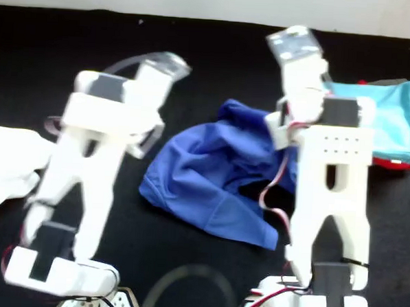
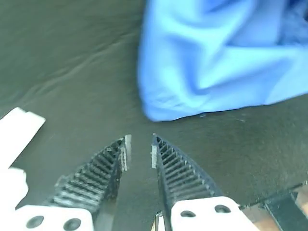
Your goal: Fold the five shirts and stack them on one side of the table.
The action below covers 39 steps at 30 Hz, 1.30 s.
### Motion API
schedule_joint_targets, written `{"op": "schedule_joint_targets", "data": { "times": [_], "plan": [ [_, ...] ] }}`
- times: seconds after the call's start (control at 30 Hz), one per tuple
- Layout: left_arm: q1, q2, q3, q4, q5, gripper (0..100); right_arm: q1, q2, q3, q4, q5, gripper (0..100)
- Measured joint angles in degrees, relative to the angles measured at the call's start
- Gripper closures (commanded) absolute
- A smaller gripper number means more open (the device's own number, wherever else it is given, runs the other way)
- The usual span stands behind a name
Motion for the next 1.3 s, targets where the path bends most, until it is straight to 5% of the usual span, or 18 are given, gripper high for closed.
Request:
{"op": "schedule_joint_targets", "data": {
  "times": [0.4, 0.8, 1.07, 1.2, 1.3],
  "plan": [
    [-32.8, -3.0, -0.2, -0.6, -2.5, 91, -29.5, 6.9, -0.1, -0.9, -12.8, 80.8],
    [-54.6, -3.0, -0.2, -2.2, -2.5, 91, -46.1, 32.6, -5.7, -3.2, -21.4, 72.3],
    [-62.4, -3.0, -0.3, -1.7, -2.5, 91, -46.2, 43.3, -9.6, -8.4, -24.6, 73.3],
    [-63.7, -3.0, -0.3, -1.5, -4.0, 91, -41.7, 46.4, -10.0, -10.5, -24.7, 96.7],
    [-63.6, -3.0, -0.3, -1.5, -4.9, 91, -37.2, 46.5, -10.6, -10.5, -24.8, 97.4]
  ]
}}
